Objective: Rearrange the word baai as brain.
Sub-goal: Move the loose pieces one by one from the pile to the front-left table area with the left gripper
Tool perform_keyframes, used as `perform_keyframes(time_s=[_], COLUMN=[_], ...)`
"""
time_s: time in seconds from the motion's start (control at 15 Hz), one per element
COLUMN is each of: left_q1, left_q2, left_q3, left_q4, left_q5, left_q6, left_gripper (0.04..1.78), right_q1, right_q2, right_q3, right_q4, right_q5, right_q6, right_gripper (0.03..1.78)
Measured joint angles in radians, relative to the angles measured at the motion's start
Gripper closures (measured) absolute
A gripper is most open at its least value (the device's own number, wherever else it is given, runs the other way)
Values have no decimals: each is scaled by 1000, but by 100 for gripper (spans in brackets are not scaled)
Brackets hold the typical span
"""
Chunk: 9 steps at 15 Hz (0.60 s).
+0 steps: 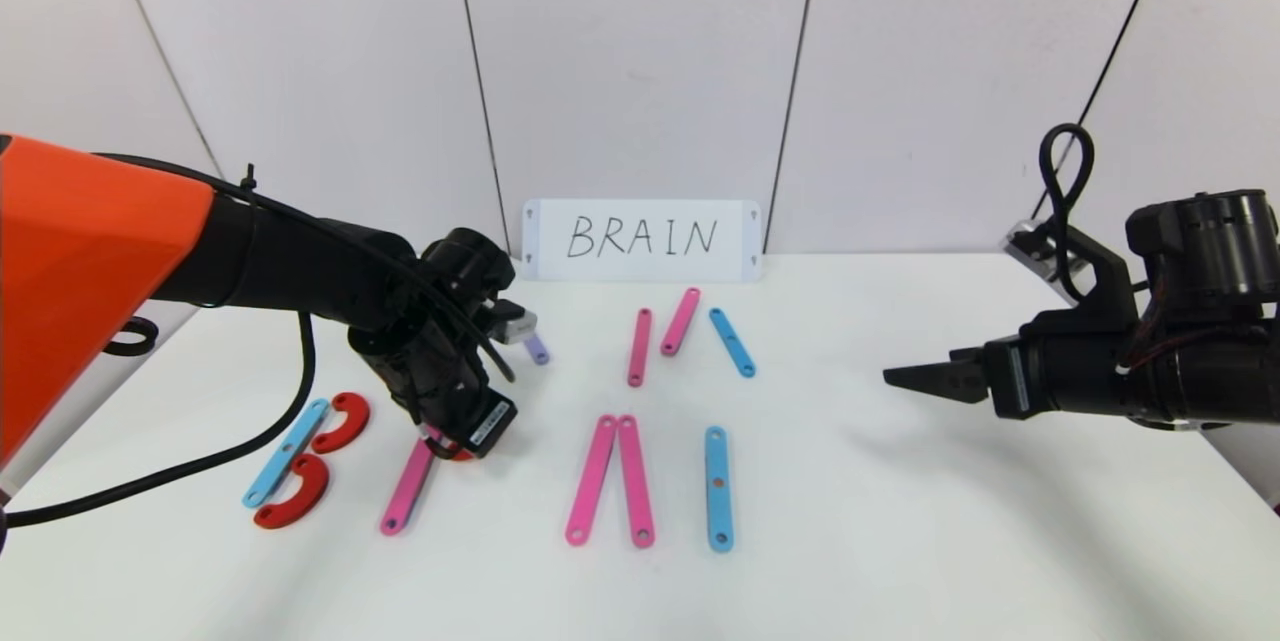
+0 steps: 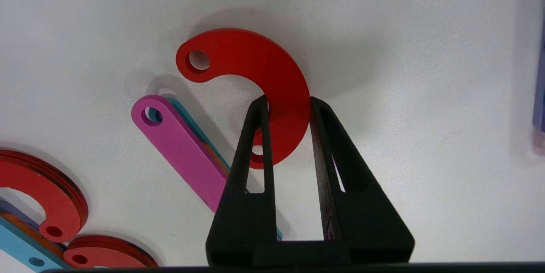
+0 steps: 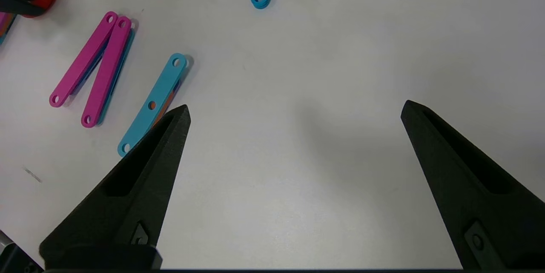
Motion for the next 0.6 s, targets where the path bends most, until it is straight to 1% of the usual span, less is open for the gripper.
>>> perform_keyframes(time_s=[0.07,0.2,0.33,0.47,0.6], left_q1=[0,0,0,0,-1], left_q2=[0,0,0,0,-1], left_q3=[0,0,-1,-3,-16], left_q4=[-3,-8,-9,-11,-11], left_q5=[0,0,1,0,-1], left_q6=[0,0,0,0,0], left_gripper=[142,123,91,55,30], right_q1=[0,0,0,0,0], right_q2=[0,0,0,0,0], right_q3=[0,0,0,0,0], right_q4=[0,0,0,0,0], right_q5=[0,0,0,0,0], right_q6=[0,0,0,0,0], right_gripper=[8,8,8,8,8])
